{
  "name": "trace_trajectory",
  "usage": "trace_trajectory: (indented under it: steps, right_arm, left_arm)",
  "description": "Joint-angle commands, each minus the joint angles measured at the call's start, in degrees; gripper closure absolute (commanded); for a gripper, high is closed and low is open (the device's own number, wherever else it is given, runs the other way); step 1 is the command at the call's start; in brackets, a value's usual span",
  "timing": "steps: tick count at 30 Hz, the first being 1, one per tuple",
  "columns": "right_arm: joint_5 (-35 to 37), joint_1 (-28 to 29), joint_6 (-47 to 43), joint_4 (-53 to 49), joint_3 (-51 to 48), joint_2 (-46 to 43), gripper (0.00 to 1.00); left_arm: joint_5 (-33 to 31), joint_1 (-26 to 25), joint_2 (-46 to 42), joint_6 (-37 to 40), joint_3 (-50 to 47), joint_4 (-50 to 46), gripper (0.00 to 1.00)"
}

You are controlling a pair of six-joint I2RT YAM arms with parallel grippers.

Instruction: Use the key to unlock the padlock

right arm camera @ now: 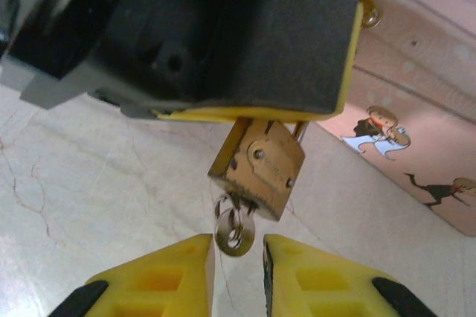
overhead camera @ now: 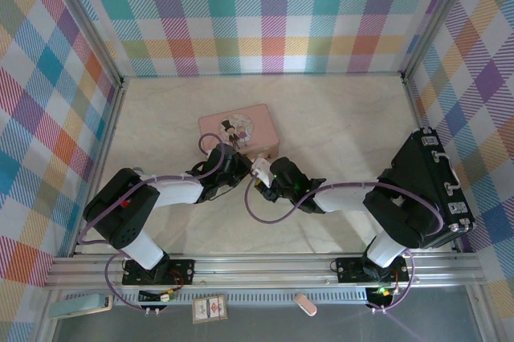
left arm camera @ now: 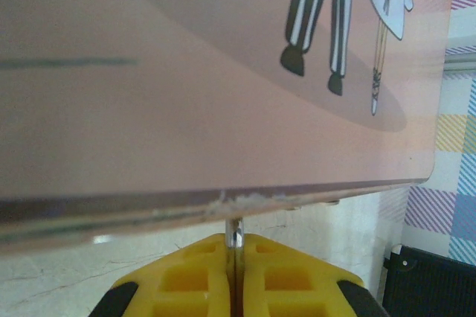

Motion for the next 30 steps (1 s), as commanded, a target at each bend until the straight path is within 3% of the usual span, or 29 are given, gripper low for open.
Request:
trace_trajectory:
  steps: [1,8,16,26,30]
  right_arm:
    - [0.62,0.2,0.13,2.6,1.62,1.16,0.78]
    - [1.2,0.15,1.57,2.76,2.52,2.84,0.81]
    - [2.38,0.14,5.73,1.92,3.01,2.04,0.94]
    - [-3.52,-0.29,16.96,-2.22,4.85,1.62,0.98]
    - [-4.03,-0.29,20.73,-2.32,4.77,1.87,1.0]
  left_arm:
    - [1.23,0.23,-1.9,-0.01,-0.01,-0.22,1.0]
    - [1.33,-0.28,-1.42,-0.32,0.36,0.12,1.0]
    - [1.23,-0.56,-1.33,-0.62,0.25,0.47,1.0]
    - [2.2,-0.55,-0.36,-1.39,-0.17,2.83,1.0]
    - [1.71,-0.56,-0.7,-1.41,-0.06,0.91,0.93]
